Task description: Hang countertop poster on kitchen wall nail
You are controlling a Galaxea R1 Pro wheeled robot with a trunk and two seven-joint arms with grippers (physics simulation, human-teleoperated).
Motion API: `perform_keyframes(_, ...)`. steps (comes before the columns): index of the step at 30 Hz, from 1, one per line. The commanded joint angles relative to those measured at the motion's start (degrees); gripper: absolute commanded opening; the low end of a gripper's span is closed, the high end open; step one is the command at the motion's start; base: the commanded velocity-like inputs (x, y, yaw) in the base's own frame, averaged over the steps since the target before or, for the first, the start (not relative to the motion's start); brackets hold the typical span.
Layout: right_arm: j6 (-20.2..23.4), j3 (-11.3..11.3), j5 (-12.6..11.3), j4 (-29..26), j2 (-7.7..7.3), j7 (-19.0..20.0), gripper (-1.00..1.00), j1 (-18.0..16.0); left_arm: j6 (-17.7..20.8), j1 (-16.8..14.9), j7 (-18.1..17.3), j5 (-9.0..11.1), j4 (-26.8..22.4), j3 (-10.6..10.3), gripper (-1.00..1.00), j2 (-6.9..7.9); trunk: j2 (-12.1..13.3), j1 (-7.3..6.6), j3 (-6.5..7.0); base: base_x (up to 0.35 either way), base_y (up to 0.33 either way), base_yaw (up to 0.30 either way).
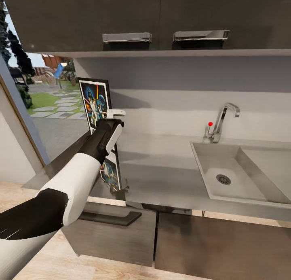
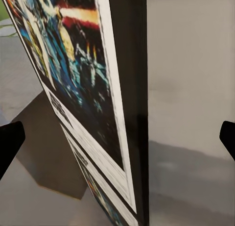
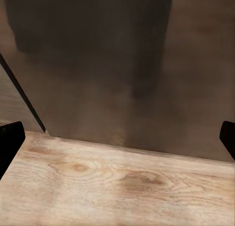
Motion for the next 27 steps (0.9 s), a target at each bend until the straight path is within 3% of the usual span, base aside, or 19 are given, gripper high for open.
perform_keyframes(1,-0.05,0.03,0.06,-0.08,-0.03,-0.04,1.0,0.02,0.11,-0.06,0.52,0.59,-0.03,-0.12,1.0,0.0,-0.03,0.0,-0.07,0.1,0.0,0.0)
perform_keyframes(10,-0.05,0.03,0.06,-0.08,-0.02,-0.03,1.0,0.02,0.1,-0.06,0.52,0.6,-0.02,-0.1,1.0,0.0,-0.03,0.0,-0.36,0.172,0.0,0.0)
perform_keyframes(24,-0.05,0.03,0.06,-0.08,-0.04,-0.03,1.0,-0.01,0.06,-0.06,0.62,0.55,-0.11,-0.08,1.0,0.0,-0.03,0.0,-0.68,0.01,0.0,0.0)
perform_keyframes(27,-0.06,0.03,0.06,-0.08,-0.03,-0.03,1.0,0.0,0.06,-0.09,2.3,0.58,-0.11,-0.08,1.0,0.0,-0.03,0.0,-0.87,0.0,0.0,0.0)
